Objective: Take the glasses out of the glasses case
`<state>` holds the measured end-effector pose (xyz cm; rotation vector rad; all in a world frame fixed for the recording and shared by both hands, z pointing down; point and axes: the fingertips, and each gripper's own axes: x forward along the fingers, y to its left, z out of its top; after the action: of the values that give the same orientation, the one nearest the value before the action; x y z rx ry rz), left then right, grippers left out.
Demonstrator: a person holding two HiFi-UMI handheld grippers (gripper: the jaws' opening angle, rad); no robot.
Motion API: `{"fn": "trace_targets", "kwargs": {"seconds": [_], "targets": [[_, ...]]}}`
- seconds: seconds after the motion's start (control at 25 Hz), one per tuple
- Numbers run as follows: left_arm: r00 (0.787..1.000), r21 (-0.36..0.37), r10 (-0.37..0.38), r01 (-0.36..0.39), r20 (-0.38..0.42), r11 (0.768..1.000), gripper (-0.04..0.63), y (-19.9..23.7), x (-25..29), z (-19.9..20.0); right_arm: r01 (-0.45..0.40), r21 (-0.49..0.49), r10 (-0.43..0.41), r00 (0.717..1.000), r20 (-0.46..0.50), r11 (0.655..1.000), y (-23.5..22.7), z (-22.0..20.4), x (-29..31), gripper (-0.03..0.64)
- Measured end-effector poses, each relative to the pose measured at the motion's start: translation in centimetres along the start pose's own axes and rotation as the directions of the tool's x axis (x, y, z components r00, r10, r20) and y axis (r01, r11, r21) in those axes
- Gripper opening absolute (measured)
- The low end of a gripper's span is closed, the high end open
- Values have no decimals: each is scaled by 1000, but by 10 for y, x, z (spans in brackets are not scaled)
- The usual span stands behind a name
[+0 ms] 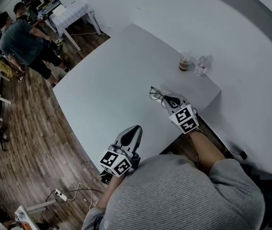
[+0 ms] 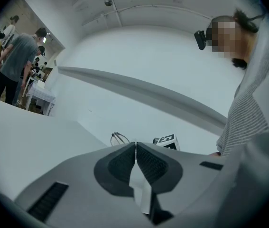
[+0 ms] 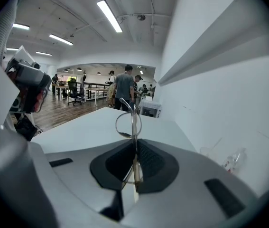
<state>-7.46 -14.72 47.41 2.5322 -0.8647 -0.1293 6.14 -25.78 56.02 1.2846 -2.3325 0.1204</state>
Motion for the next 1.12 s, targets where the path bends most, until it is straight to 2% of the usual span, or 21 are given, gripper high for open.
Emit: {"fn": "trace_targets", "kwargs": {"seconds": [0.4, 1.12], "targets": [[1000, -4, -2, 2, -6, 1000, 20, 0, -1, 0, -6, -10, 7, 998, 59, 1000, 11, 24, -15, 23], [1000, -7, 11, -11, -3, 1000, 20, 3, 2, -3, -27, 1, 27, 996, 87, 1000, 13, 31, -19, 23]]}}
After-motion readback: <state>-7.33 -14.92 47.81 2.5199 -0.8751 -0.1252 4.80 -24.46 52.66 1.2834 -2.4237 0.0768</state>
